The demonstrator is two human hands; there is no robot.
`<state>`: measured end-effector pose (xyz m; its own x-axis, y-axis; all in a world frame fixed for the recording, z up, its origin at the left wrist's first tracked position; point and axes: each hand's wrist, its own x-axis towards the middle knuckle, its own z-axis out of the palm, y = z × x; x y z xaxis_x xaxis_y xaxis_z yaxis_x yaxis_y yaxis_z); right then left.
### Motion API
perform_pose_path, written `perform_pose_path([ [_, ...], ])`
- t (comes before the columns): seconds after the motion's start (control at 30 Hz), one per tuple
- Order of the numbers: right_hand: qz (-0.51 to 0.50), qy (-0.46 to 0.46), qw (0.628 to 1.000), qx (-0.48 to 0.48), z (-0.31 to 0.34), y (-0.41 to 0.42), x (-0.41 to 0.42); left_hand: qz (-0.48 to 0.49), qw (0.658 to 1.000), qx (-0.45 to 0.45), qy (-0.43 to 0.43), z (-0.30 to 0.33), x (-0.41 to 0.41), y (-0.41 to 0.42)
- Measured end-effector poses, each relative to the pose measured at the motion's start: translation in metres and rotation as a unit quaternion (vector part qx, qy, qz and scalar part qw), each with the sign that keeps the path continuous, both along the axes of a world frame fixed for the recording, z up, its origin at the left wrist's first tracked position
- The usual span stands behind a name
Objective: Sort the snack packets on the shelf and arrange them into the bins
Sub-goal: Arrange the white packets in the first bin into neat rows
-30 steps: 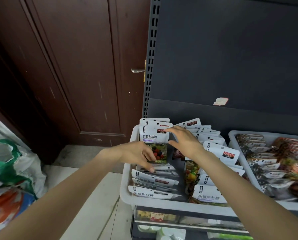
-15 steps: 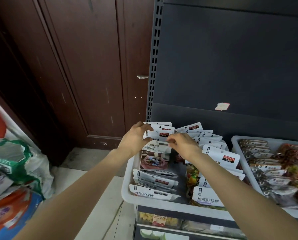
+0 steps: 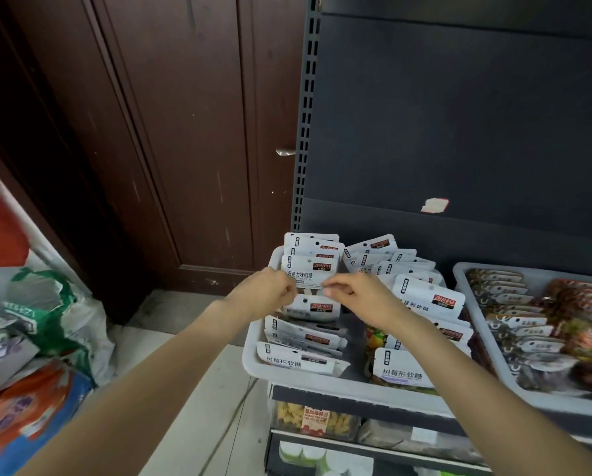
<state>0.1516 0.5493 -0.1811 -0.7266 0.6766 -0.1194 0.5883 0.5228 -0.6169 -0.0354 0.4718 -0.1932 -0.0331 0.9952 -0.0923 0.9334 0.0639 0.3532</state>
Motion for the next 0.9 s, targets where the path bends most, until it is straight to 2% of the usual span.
perform_pose_path([
  [0.07,-0.005,-0.011,1.0,-0.022,0.001,-0.006,0.001,0.021,1.0,0.02,0.0,0.001,-0.004,0.006],
  [0.2,-0.049,-0.013,0.999,-0.008,0.005,-0.012,-0.007,0.024,0.997,0.037,-0.056,0.0,-0.019,0.019],
  [0.33,-0.065,-0.001,0.996,-0.053,0.012,-0.023,-0.012,0.025,0.991,0.084,-0.097,0.003,-0.03,0.029],
  [0.47,-0.075,-0.079,0.994,0.023,0.002,-0.032,-0.01,0.023,0.984,0.098,-0.146,-0.006,-0.037,0.026],
  [0.6,-0.102,-0.03,0.993,-0.051,0.003,-0.033,-0.013,0.018,0.982,0.086,-0.17,-0.011,-0.04,0.02],
  [0.8,-0.066,-0.068,0.992,-0.082,0.012,-0.03,-0.007,0.013,0.975,0.082,-0.206,-0.014,-0.045,0.021],
  [0.9,-0.094,-0.09,0.991,0.011,0.006,-0.028,-0.011,0.005,0.967,0.072,-0.244,-0.013,-0.045,0.016],
])
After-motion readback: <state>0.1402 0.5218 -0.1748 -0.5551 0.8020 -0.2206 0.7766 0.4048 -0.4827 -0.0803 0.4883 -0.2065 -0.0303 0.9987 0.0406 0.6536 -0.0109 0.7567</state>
